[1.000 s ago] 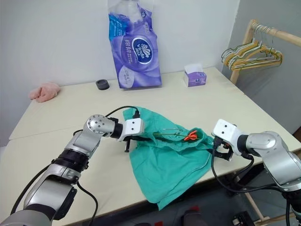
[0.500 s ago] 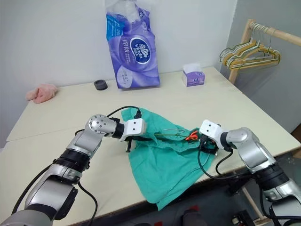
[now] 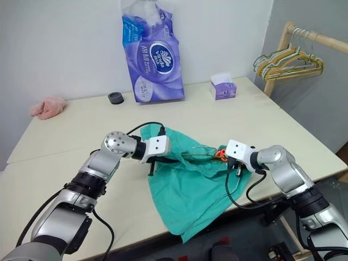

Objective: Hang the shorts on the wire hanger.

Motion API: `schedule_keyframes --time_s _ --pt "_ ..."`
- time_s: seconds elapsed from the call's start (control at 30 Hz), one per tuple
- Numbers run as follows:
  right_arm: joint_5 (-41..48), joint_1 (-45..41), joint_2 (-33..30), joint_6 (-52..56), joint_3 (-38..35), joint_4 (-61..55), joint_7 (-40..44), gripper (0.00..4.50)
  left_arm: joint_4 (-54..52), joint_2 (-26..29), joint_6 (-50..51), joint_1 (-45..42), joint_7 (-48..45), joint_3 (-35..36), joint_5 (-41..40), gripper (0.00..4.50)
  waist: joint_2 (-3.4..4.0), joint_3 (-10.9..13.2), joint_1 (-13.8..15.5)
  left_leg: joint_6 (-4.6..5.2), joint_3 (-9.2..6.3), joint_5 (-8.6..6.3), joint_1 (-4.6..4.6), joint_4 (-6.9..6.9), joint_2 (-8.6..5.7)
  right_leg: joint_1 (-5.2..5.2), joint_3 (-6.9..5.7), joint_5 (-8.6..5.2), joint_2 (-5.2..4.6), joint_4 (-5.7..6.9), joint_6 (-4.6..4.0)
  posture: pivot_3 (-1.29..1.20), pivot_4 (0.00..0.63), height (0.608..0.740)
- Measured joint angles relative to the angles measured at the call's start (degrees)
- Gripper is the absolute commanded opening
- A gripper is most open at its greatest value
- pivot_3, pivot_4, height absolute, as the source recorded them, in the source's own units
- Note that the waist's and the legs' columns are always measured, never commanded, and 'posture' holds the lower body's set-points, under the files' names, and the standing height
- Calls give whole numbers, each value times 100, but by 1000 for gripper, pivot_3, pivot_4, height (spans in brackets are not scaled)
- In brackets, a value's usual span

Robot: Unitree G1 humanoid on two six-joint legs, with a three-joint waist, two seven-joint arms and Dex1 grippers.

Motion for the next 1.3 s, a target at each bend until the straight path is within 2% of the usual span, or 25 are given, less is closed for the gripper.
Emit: schedule_keyframes --time_s 0.2,0.33,0.53,0.73,0.97,1.07,1.3 --pt "-1 41 -154 110 -88 -240 125 32 -34 -121 116 23 -23 94 -161 0 1 -1 -1 0 0 0 -1 0 0 0 0 0 0 0 0 -265 9 740" --pt "25 150 -307 239 -265 -463 253 0 -21 -274 231 21 13 357 -532 1011 -1 -2 0 0 -1 0 -1 1 0 0 -1 0 0 -1 0 -267 5 740" --pt "252 427 -460 358 -374 -901 426 0 371 -305 358 -202 -3 645 -906 2784 0 -2 -32 0 -1 0 -2 1 0 0 -1 0 0 -1 0 -278 5 740" --pt "483 559 -671 596 -634 -1251 535 0 818 146 173 -428 -484 726 -972 2784 0 -2 -107 0 -3 0 -2 0 0 1 -3 0 -1 -4 0 -279 5 740" --pt "659 614 -726 806 -652 -1373 555 0 1270 89 -458 -499 -584 708 -786 2784 0 -2 -150 0 -3 0 -3 -1 0 1 -3 0 -1 -5 0 -284 4 740" --pt "704 618 -761 881 -654 -1456 562 0 1506 -12 -729 -499 -473 680 -641 2201 0 -2 -149 0 -3 0 -3 -1 0 1 -2 0 -1 -5 0 -284 4 740" --pt "876 630 -884 987 -733 -1568 597 0 1940 -72 -1001 -674 -351 673 -537 106 0 -2 -151 0 -3 -1 -5 0 0 0 -3 0 -2 -5 0 -291 7 740"
